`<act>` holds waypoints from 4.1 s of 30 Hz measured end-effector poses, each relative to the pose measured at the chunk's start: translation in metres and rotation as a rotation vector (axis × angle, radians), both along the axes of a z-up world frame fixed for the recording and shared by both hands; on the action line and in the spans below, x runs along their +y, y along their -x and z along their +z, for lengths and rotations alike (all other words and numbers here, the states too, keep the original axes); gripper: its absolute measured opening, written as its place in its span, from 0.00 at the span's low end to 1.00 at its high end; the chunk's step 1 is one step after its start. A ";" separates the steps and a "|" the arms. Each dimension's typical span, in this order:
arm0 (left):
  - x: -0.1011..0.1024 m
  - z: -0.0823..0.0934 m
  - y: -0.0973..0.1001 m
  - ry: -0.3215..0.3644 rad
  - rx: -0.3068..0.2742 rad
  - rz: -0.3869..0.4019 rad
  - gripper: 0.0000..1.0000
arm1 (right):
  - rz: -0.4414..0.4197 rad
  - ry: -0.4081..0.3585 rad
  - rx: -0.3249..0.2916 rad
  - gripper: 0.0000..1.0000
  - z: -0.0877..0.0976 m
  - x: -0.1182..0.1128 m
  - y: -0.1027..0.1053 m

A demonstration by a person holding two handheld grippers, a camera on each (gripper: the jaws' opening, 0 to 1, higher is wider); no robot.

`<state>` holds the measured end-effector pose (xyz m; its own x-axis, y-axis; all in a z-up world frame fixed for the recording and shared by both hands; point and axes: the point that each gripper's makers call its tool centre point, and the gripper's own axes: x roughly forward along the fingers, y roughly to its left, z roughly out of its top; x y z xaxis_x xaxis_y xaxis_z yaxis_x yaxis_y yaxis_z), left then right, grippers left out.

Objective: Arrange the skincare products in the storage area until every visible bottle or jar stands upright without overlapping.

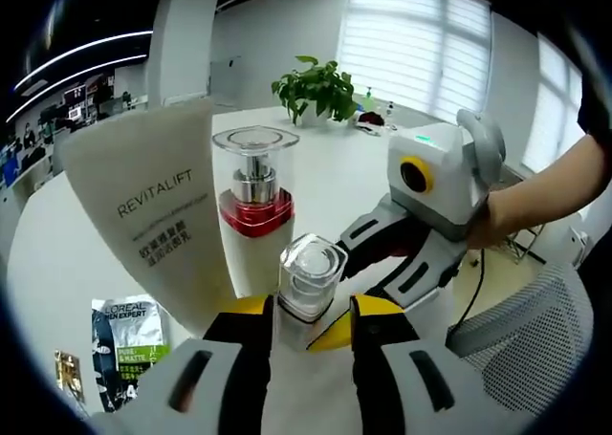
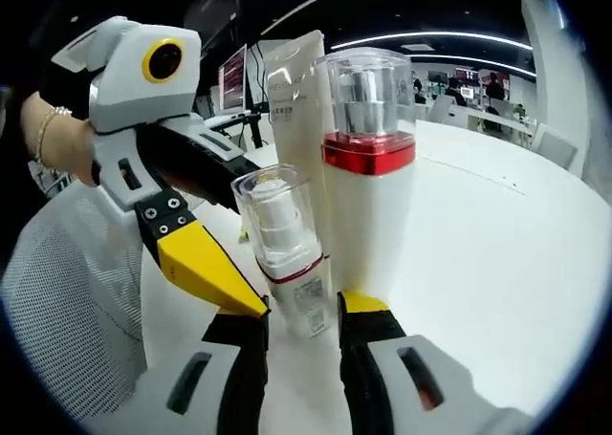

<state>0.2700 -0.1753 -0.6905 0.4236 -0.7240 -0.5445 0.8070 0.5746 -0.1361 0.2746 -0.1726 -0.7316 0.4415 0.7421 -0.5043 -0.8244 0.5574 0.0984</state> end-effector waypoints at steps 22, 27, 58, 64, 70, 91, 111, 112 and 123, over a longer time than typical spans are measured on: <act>0.030 0.017 0.024 0.040 0.035 0.045 0.51 | -0.104 0.019 -0.029 0.56 0.026 -0.004 0.020; 0.042 0.018 0.032 0.059 0.050 0.071 0.55 | -0.115 0.022 -0.040 0.59 0.036 0.000 0.028; 0.164 0.026 0.075 0.049 0.079 0.250 0.78 | -0.247 -0.013 -0.065 0.76 0.067 0.008 0.055; 0.192 0.024 0.079 0.050 0.086 0.293 0.84 | -0.261 -0.005 -0.046 0.79 0.065 0.009 0.061; 0.216 0.022 0.084 0.038 0.084 0.357 0.91 | -0.266 -0.001 -0.042 0.81 0.065 0.012 0.064; 0.265 0.023 0.089 0.015 0.071 0.484 0.99 | -0.293 -0.002 -0.042 0.92 0.069 0.011 0.070; 0.286 -0.005 0.066 -0.098 0.158 0.558 0.97 | -0.299 0.005 -0.029 0.99 0.065 0.010 0.071; 0.287 -0.007 0.066 -0.103 0.166 0.562 0.97 | -0.299 0.009 -0.025 0.98 0.064 0.010 0.071; 0.305 -0.044 0.057 -0.231 0.264 0.596 0.86 | -0.298 0.025 -0.020 0.98 0.062 0.009 0.071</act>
